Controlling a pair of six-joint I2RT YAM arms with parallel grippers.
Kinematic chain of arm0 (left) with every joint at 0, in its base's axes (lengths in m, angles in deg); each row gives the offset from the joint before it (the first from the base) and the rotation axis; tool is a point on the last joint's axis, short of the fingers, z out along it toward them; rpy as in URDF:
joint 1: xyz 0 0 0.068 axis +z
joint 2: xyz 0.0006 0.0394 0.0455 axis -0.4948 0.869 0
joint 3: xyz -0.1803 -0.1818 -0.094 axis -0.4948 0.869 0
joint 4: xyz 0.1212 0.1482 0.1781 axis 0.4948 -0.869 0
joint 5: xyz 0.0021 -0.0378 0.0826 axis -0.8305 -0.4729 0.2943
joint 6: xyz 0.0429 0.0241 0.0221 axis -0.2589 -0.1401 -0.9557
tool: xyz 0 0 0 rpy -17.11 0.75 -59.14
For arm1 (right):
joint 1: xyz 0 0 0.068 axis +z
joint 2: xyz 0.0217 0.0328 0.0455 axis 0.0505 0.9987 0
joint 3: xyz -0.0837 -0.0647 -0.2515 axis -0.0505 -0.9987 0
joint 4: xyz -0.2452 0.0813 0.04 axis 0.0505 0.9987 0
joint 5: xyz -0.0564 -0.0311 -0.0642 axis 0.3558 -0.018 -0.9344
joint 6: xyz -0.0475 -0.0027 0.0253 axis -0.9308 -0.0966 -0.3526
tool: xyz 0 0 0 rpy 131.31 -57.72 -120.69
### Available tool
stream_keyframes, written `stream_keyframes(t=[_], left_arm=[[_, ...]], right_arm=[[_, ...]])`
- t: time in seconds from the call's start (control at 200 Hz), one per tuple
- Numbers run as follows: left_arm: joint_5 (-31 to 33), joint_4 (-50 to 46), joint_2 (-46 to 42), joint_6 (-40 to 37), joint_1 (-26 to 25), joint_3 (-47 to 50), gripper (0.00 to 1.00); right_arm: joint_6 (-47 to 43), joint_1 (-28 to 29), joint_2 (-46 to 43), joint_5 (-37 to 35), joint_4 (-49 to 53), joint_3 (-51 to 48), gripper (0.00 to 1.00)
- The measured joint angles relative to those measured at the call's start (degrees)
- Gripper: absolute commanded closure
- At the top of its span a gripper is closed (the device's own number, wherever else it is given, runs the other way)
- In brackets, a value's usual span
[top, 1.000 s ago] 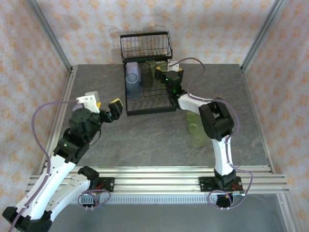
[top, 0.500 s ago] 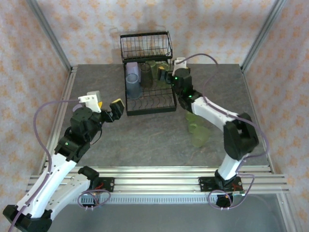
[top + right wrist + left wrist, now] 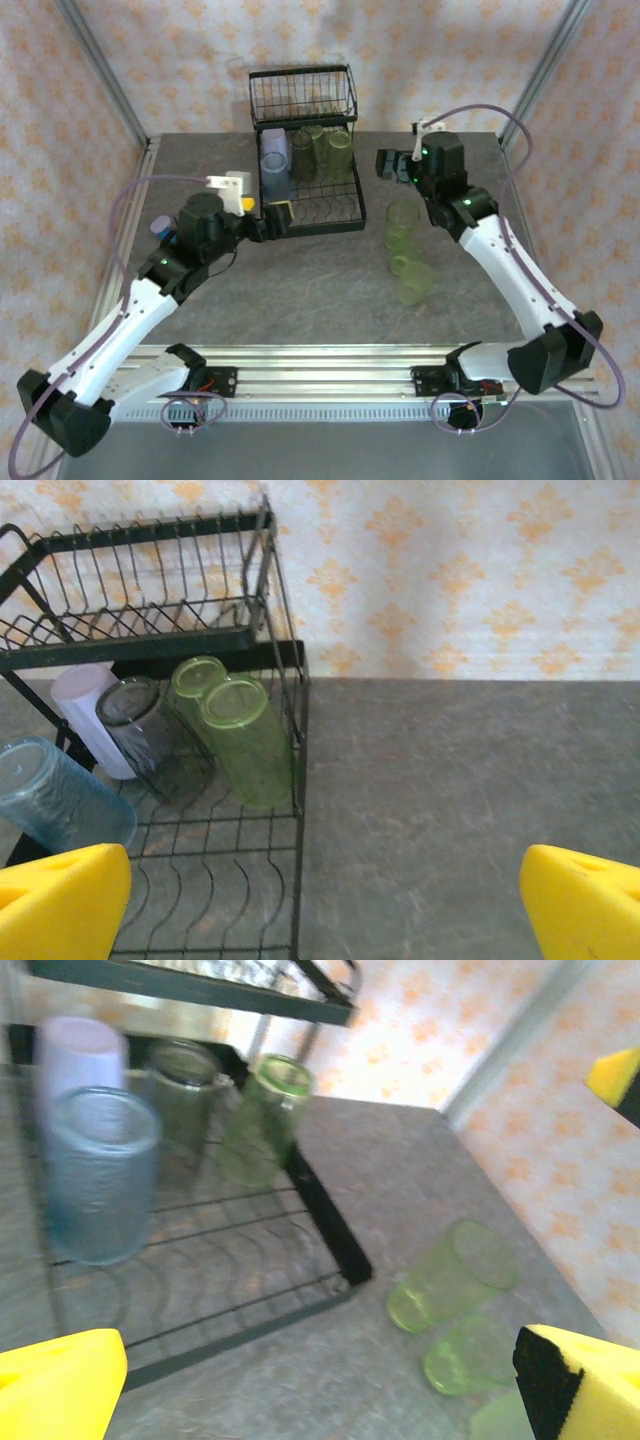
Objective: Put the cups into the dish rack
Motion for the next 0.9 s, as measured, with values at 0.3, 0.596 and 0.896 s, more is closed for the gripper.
stream_keyframes(t=[0.3, 0.596, 0.896], left_arm=[[-0.44, 1.73, 19.28, -1.14, -12.35, -13.16, 0.01], [1.55, -4.07, 38.58, -5.2, -17.9, -32.74, 0.0], [2.43, -23.17, 64.24, -7.28, -18.62, -65.31, 0.01]], right_arm=[[4.33, -6.69, -11.98, -1.55, 6.4, -4.61, 0.01], [6.75, -6.67, -23.69, -7.65, 2.8, -12.66, 0.01], [5.9, -6.67, -30.93, -13.53, 0.26, -16.9, 0.01]])
